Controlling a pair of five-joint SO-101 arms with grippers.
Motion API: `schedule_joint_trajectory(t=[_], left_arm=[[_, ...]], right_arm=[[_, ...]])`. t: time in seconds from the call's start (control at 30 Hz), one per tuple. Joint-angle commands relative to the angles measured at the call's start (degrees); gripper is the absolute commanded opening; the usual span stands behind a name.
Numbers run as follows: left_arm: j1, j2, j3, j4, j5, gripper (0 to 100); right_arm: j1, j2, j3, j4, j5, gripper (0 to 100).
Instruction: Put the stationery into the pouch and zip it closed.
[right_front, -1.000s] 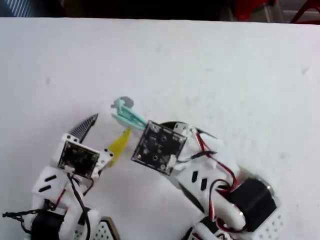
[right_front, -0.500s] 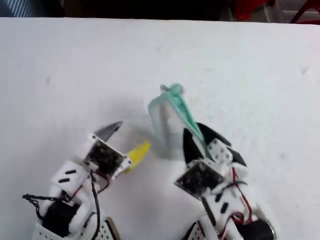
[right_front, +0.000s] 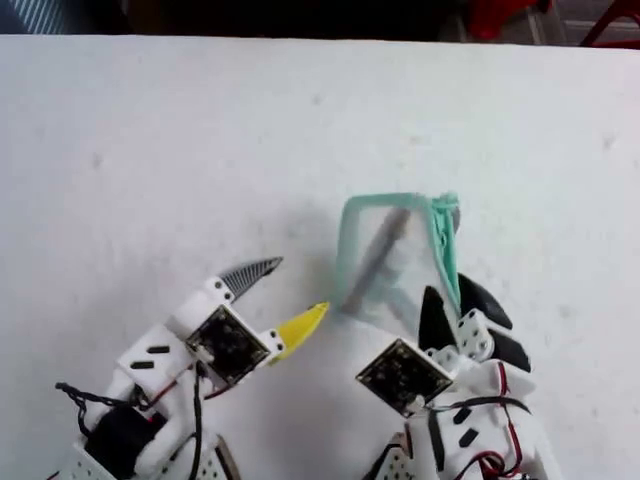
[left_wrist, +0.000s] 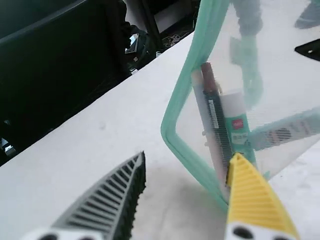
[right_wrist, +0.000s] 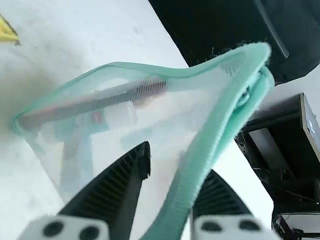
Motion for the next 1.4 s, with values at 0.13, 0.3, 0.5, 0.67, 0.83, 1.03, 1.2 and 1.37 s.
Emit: schedule_joint_trajectory(t=[0.13,0.3,0.5,0.67,0.83,1.03,1.2,1.37], left_arm=[[-3.1,0.7,-3.1,-1.5,2.7,27],[-11.9,0.5,-3.2,-1.1,7.0,27],[-17.8,0.4,-3.3,-1.1,8.3,28],[-20.1,0.4,-3.3,-1.1,11.5,27],[-23.3,0.4,-2.9,-1.1,16.5,27],[-25.8,0.4,-2.8,-0.6,17.6,28],[-22.8,0.4,-5.4,4.6,6.4,28],[-21.0,0.4,-9.9,5.0,0.5,28]], right_arm=[[-8.6,7.4,-3.3,-4.9,-9.6,2.9],[-12.3,25.0,-13.0,-9.6,-19.3,1.8],[-16.8,43.5,-32.4,-10.9,-24.0,1.8],[-21.1,64.1,-51.7,-16.2,-31.5,1.8],[-23.3,83.1,-70.1,-20.9,-34.7,1.8],[-24.8,92.8,-89.1,-5.3,-27.5,1.8],[-24.7,94.2,-96.4,10.8,-13.5,1.8],[-22.3,91.9,-96.4,14.8,-8.4,1.8]])
